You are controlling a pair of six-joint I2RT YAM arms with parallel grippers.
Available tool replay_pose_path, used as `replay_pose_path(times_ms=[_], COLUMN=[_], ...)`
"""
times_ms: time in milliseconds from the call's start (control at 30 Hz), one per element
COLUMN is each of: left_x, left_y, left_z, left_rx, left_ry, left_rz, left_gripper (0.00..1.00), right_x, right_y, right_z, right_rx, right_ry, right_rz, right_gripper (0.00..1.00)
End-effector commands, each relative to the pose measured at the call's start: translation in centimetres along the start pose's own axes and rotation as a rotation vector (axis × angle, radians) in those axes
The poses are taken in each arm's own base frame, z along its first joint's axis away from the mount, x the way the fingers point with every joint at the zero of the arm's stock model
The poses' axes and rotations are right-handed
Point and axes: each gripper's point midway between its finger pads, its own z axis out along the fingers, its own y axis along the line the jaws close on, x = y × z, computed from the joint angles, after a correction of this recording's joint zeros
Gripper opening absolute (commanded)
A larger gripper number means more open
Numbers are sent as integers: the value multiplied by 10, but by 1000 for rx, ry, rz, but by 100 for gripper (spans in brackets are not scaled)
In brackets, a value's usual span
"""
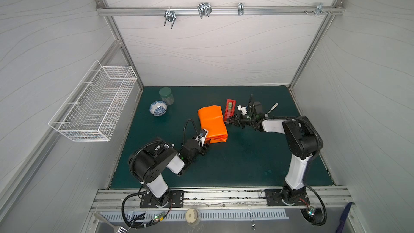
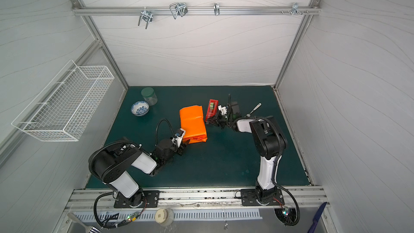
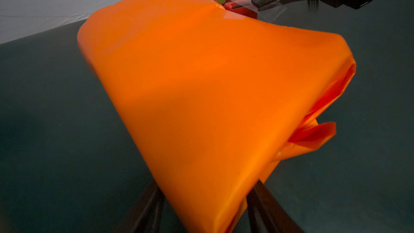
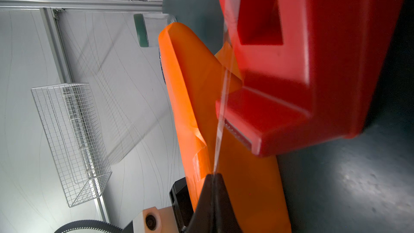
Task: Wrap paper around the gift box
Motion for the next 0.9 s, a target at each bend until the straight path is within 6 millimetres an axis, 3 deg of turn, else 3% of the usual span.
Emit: replay_pose_path(times_ms=[0, 500, 867], left_x=[-16, -17, -17], left_y=[6, 6, 6], left_z=[1, 0, 1], left_rx=[-27, -26, -27], left_ry=[-58, -60, -60], left_rz=[1, 1, 2], left_gripper=[59, 59, 59], right_x=[20, 2, -13], right_y=[2, -74, -97], right_z=[4, 9, 0], right_rx=[-11, 189, 323], right_ry=[65, 14, -24], right_rz=[-3, 33, 0], right_gripper=[0, 0, 0])
